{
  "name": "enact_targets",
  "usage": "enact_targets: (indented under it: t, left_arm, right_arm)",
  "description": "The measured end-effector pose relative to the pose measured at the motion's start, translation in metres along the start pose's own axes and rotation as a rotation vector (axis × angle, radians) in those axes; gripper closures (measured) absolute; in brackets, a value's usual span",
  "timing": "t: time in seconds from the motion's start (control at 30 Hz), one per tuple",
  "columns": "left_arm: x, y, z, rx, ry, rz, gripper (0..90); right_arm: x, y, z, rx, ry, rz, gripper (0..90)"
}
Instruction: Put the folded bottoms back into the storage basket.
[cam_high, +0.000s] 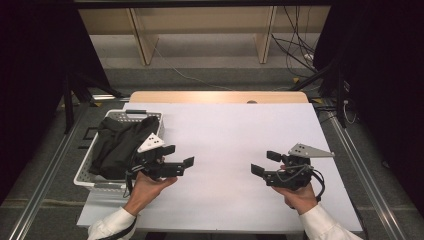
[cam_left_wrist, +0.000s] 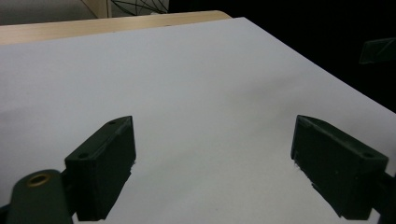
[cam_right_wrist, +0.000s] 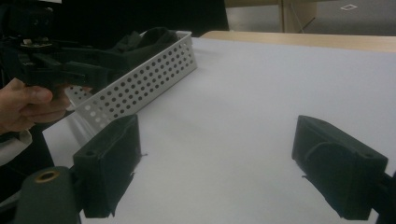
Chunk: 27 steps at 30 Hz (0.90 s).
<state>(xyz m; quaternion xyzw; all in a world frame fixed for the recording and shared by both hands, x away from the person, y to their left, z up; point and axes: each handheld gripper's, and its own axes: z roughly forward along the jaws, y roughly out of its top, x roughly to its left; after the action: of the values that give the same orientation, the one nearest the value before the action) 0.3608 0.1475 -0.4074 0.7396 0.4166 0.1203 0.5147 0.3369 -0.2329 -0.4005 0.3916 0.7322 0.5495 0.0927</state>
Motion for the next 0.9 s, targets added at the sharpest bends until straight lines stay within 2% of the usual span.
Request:
enact_targets:
  t: [0.07, 0.27, 0.47, 0.63, 0.77, 0.9]
  left_arm:
    - [-0.002, -0.004, 0.001, -0.006, -0.019, -0.014, 12.8]
    - [-0.008, -0.011, 0.001, -0.016, -0.042, -0.004, 12.3]
    - [-0.014, -0.021, -0.002, -0.021, -0.035, 0.004, 12.2]
    - [-0.023, -0.029, 0.000, 0.001, -0.032, 0.054, 12.0]
    - [-0.031, -0.032, -0.001, -0.001, -0.051, 0.077, 11.7]
    - [-0.033, -0.033, -0.001, -0.010, -0.057, 0.088, 10.8]
  right_arm:
    - [0.001, -0.004, 0.001, -0.005, 0.010, -0.008, 16.2]
    - [0.008, -0.011, 0.002, 0.005, 0.018, -0.038, 16.1]
    - [0.010, -0.018, -0.004, -0.012, 0.005, -0.045, 16.1]
    - [0.012, -0.023, -0.009, -0.020, -0.009, -0.064, 16.1]
    - [0.014, -0.027, -0.013, -0.022, -0.010, -0.063, 16.2]
    - [0.016, -0.033, -0.013, -0.016, -0.017, -0.073, 16.2]
